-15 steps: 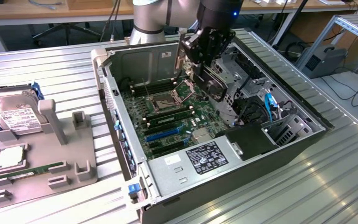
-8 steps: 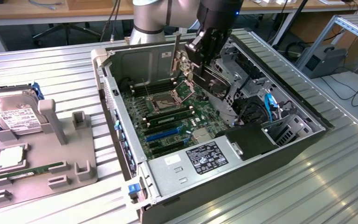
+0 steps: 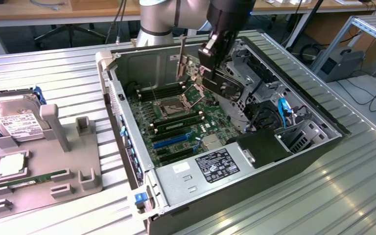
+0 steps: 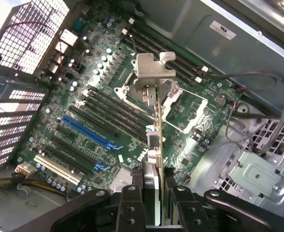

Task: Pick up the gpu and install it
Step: 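Insert the gpu into the slot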

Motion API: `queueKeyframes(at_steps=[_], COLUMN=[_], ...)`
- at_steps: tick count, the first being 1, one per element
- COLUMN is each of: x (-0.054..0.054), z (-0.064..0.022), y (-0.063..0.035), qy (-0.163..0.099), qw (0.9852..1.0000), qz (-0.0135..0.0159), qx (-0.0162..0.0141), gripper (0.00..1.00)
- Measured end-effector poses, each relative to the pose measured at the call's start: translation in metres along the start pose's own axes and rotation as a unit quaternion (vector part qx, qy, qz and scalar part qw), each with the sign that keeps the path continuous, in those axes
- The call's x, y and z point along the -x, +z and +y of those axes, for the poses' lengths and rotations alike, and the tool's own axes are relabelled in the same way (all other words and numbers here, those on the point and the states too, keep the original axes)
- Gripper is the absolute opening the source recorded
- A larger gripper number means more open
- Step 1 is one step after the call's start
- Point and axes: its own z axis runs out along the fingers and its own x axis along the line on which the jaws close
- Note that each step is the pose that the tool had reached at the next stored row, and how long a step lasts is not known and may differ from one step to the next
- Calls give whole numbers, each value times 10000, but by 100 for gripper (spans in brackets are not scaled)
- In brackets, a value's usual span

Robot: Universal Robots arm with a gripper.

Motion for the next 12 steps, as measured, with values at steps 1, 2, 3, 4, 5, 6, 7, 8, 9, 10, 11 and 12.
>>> queueKeyframes(at_steps=[1, 2, 3, 4, 5, 6, 7, 8, 9, 10, 11, 12], x=[0, 0, 0, 0, 0, 0, 0, 0, 0, 0, 0, 0], z=[0, 0, 0, 0, 0, 0, 0, 0, 0, 0, 0, 0], y=[0, 0, 0, 0, 0, 0, 0, 0, 0, 0, 0, 0], qy=[-55, -146, -198, -254, -303, -358, -407, -469, -517, -576, -629, -683], qw=[10000, 9999, 9998, 9997, 9995, 9994, 9992, 9989, 9987, 9983, 9980, 9977], qz=[0, 1, 1, 1, 1, 1, 1, 1, 1, 2, 2, 2], qx=[1, 3, 4, 6, 7, 8, 9, 10, 12, 13, 14, 15], gripper=[27, 27, 27, 27, 27, 27, 27, 27, 27, 27, 27, 27])
